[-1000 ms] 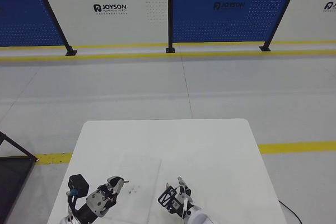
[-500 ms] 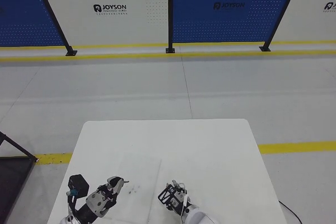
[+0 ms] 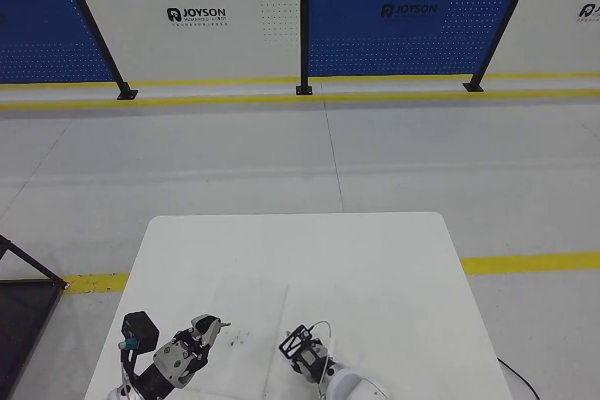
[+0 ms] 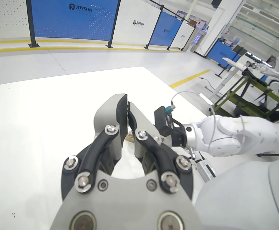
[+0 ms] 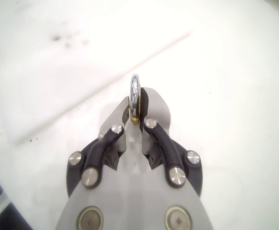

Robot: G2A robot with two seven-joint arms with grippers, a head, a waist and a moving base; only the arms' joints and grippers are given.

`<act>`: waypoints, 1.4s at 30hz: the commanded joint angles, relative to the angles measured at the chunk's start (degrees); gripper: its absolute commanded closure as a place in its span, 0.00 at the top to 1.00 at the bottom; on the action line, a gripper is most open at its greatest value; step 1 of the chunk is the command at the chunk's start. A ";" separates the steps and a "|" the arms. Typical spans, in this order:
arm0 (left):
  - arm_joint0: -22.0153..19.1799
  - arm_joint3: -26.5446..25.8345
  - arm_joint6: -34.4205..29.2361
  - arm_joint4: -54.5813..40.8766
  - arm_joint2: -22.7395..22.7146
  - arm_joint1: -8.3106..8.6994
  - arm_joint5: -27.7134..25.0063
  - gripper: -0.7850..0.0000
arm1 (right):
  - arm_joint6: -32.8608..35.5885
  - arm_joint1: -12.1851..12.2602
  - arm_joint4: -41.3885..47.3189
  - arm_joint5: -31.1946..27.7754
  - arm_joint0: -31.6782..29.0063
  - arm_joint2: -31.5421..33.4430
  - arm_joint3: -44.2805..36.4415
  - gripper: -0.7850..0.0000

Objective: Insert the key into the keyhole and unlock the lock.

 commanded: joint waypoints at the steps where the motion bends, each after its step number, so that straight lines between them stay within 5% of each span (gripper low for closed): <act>1: 0.00 0.00 0.00 0.00 0.00 0.00 0.00 0.00 | -0.74 -0.01 0.62 0.30 -0.15 0.20 -0.45 0.00; 8: 0.00 0.00 0.00 0.00 0.00 0.00 0.00 0.00 | -6.21 0.67 8.36 -0.31 -3.25 4.49 -6.37 0.00; 13: -2.24 1.94 -0.10 -7.02 2.03 -0.03 -2.54 0.00 | -9.60 1.47 30.96 -13.79 -4.89 11.81 -8.87 0.00; 26: -5.90 7.17 4.09 -18.88 10.56 -0.45 -15.18 0.00 | -11.05 2.57 55.54 -42.43 -3.68 16.06 -5.61 0.00; 42: -6.10 7.59 3.73 -19.38 11.10 -0.45 -15.30 0.00 | -11.12 2.65 55.30 -43.15 -3.54 16.35 -5.56 0.00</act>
